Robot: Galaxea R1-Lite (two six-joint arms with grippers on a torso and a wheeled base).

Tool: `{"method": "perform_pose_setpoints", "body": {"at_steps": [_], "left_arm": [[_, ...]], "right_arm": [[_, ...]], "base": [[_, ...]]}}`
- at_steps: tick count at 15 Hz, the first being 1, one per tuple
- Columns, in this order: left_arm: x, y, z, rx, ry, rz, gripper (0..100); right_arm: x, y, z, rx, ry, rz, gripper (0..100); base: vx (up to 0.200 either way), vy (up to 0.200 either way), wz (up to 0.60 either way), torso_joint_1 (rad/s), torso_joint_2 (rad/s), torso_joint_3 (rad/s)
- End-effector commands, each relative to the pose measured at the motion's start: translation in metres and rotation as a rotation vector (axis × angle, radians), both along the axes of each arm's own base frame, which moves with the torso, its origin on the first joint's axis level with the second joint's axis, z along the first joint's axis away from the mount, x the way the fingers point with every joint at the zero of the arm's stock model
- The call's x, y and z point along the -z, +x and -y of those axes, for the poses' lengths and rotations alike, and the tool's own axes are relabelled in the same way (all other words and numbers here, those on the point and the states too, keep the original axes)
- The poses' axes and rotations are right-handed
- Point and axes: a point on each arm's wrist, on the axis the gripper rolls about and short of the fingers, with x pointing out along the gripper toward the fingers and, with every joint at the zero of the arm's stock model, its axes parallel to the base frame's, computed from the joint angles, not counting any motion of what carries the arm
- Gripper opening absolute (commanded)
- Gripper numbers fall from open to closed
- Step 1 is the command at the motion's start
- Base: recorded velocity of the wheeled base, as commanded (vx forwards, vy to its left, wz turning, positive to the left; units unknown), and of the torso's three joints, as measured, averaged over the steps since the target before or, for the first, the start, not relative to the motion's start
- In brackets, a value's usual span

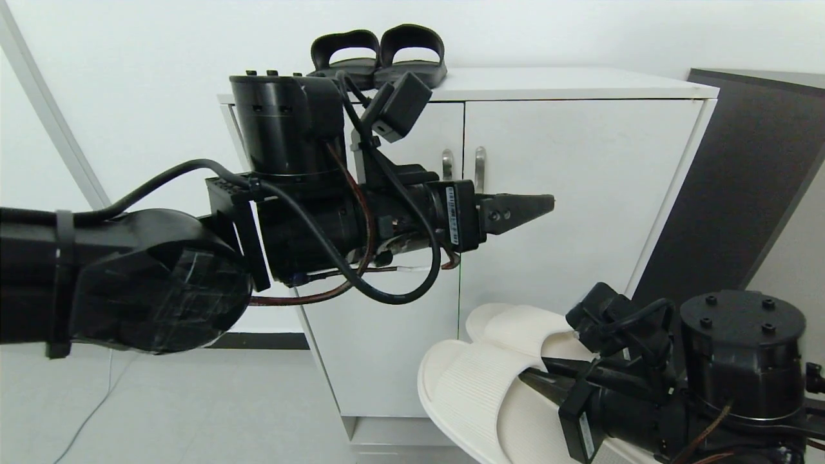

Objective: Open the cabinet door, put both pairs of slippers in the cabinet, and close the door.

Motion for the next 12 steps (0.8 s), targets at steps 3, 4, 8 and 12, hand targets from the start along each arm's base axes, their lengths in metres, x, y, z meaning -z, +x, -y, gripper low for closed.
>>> {"method": "perform_pose_setpoints", "body": {"at_steps": [3, 4, 8, 12], "left_arm": [[-0.003, 0.020, 0.011, -0.062, -0.020, 0.003, 100], [-0.003, 0.023, 0.009, -0.081, -0.021, 0.005, 100], [-0.002, 0.030, 0.006, -0.153, -0.019, 0.002, 100], [0.004, 0.042, 0.007, -0.174, -0.002, -0.016, 100]], "right_arm": [[0.000, 0.000, 0.000, -0.001, 0.001, 0.000, 0], [0.000, 0.000, 0.000, -0.001, 0.001, 0.000, 0], [0.001, 0.000, 0.000, 0.001, -0.002, -0.002, 0], [0.001, 0.000, -0.001, 0.000, -0.004, -0.002, 0]], "base": [[0.000, 0.000, 0.00, 0.000, 0.00, 0.000], [0.000, 0.000, 0.00, 0.000, 0.00, 0.000], [0.000, 0.000, 0.00, 0.000, 0.00, 0.000], [0.000, 0.000, 0.00, 0.000, 0.00, 0.000]]}}
